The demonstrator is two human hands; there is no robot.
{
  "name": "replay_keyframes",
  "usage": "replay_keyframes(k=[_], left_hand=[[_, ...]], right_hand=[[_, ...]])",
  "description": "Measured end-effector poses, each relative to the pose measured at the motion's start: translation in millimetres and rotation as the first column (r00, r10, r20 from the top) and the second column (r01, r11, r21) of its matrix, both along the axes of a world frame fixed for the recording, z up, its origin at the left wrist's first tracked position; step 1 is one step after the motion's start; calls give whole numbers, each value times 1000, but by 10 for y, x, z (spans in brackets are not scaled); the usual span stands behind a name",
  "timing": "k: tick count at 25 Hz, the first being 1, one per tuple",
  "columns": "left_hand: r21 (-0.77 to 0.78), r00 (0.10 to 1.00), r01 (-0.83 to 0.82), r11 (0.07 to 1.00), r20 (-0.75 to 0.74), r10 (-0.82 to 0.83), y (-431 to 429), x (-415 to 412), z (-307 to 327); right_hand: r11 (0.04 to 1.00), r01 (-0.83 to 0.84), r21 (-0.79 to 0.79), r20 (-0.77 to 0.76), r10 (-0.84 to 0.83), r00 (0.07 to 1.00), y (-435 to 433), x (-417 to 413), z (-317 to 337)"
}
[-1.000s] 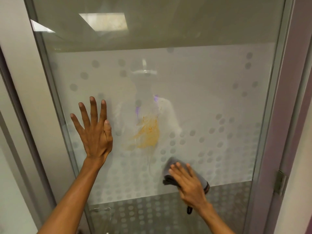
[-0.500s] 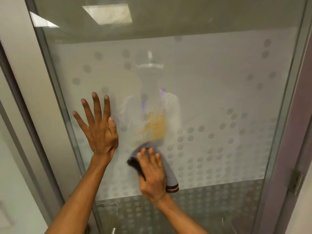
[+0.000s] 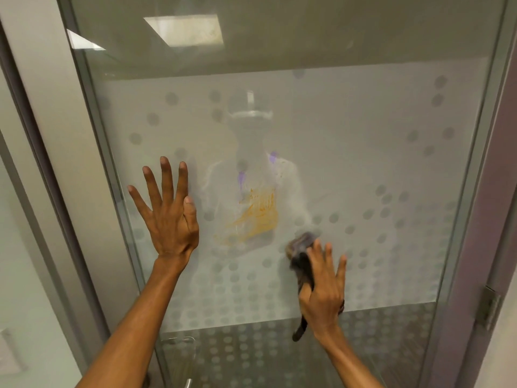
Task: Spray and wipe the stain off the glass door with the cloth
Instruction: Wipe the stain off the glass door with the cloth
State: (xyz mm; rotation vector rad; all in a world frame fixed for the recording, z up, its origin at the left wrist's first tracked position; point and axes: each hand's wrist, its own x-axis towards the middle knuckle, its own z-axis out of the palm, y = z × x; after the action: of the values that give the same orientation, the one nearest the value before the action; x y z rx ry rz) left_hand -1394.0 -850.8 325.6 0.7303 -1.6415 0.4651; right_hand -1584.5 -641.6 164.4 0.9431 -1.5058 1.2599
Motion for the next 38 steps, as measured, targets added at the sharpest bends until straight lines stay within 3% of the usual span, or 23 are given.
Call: replay_keyframes(k=[6,9,11,13,15,17,19,22,26,28,30,32,34,36,38], left_hand=[[-12,1000,22,1000,-8,-22,6,0,-5],[-12,999,37,999,-19,-37,2,-9,-8],[-9,999,39,999,-18,-39,-14,-1,-11],[-9,999,39,999,-21,-39,-6,-4,-19],[-5,999,41,999,-19,-41,22,-11,-4],[-8,999,42,999,-8,-42,24,22,9],[-25,999,34,999,13,-34,-42,137,-18],[-59,997,49,997,67,-45,-186,335,-56],[-88,995,22,996,99,-13,-232,349,-49],[-94,995,14,995,100,-5,-240,330,-59],[-93,995,11,996,103,-2,-254,339,-59],[-86,994,14,996,109,-5,-255,341,-39],[-77,993,22,997,116,-13,-232,358,-44],[-59,994,29,998,110,-23,-220,383,-58],[-45,995,19,999,99,-15,-189,396,-76]], right_hand=[[894,-153,-421,248,275,929,-94,-21,1254],[853,-193,-484,324,380,867,-144,17,1853],[895,-269,-355,247,367,897,-256,175,2110],[936,-334,-110,61,342,938,-401,357,2227],[945,-290,152,-151,312,938,-473,441,2173],[937,-173,302,-317,270,909,-405,331,1974],[963,-51,263,-371,150,917,-224,148,1678],[999,29,24,-167,-24,986,-18,-25,1407],[976,-120,-183,47,131,990,-277,180,1941],[979,-187,-76,-59,183,981,-459,337,2212],[971,-182,155,-251,217,943,-616,480,2165],[910,-105,402,-438,291,851,-626,518,1816],[839,40,542,-575,336,746,-450,361,1325],[848,121,515,-624,274,732,-152,56,968],[916,123,382,-562,125,817,118,-219,824]])
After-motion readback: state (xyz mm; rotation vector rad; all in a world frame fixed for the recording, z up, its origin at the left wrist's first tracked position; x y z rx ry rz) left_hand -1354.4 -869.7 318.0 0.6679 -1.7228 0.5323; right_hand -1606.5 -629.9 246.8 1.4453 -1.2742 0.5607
